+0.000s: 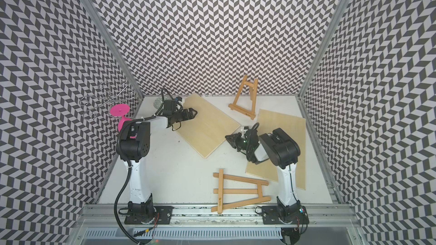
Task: Assemble the easel
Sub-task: Pick up the drawing board from the center of the board.
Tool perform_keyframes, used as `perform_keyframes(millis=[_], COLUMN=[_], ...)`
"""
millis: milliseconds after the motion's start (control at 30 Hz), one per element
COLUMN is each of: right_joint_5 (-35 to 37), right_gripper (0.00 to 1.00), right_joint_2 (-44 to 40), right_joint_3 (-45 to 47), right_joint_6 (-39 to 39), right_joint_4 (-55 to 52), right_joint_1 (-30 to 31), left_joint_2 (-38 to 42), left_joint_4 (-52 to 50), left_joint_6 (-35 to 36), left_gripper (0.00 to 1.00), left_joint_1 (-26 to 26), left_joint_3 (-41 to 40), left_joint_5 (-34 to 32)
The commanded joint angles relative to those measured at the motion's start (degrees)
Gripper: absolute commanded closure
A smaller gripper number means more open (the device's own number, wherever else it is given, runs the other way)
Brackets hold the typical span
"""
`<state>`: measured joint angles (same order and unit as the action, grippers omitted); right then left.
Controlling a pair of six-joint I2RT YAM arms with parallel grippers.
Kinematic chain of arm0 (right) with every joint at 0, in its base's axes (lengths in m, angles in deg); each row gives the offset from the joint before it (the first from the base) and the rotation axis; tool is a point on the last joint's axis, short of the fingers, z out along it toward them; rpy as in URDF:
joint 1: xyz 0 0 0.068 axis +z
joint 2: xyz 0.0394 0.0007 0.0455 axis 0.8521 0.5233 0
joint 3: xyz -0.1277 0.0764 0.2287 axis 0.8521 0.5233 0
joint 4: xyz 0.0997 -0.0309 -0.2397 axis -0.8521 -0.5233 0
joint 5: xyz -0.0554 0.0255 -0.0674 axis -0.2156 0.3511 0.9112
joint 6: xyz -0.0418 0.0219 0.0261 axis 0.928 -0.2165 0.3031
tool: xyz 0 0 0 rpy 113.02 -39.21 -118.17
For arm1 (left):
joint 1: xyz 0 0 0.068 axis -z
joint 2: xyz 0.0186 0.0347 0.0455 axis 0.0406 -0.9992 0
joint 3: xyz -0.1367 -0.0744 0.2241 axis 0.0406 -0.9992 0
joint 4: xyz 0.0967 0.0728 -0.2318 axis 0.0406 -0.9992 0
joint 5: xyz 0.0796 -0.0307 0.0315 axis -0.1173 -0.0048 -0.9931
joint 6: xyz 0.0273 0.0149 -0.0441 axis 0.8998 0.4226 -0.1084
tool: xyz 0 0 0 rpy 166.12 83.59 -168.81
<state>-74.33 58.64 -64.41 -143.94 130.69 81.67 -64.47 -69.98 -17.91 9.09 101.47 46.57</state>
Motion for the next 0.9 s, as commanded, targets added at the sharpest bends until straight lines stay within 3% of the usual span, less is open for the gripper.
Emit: perform_keyframes(millis=[0,233,500,867], right_joint_5=[-0.46,-0.67,0.48,3.82], right_gripper=[0.86,0.95,1.00,1.00], right_joint_2=[-0.18,-1.84,-7.42,-21.72], right_joint_3=[-2.25,0.37,3.37,5.85], right_joint_6=[-0.82,-0.72,5.10,21.78], right_joint_4=[14.27,17.68,15.07,-0.45], right_joint_1=[1.12,1.19,1.10,0.58], left_joint_2=[-1.15,2.64,9.73,16.96], left_joint_4=[-9.12,-9.51,-9.11,-10.20], left_joint_6=[-1.35,-1.45,-1.26,7.36], left_gripper=[0.11,0.10,0.09,0.09], left_joint_1=[1.30,1.30,1.61,3.88], left_joint_3=[-2.74,-2.42,-2.30,2.00], left_joint_5=[1.85,1.36,1.26,0.61])
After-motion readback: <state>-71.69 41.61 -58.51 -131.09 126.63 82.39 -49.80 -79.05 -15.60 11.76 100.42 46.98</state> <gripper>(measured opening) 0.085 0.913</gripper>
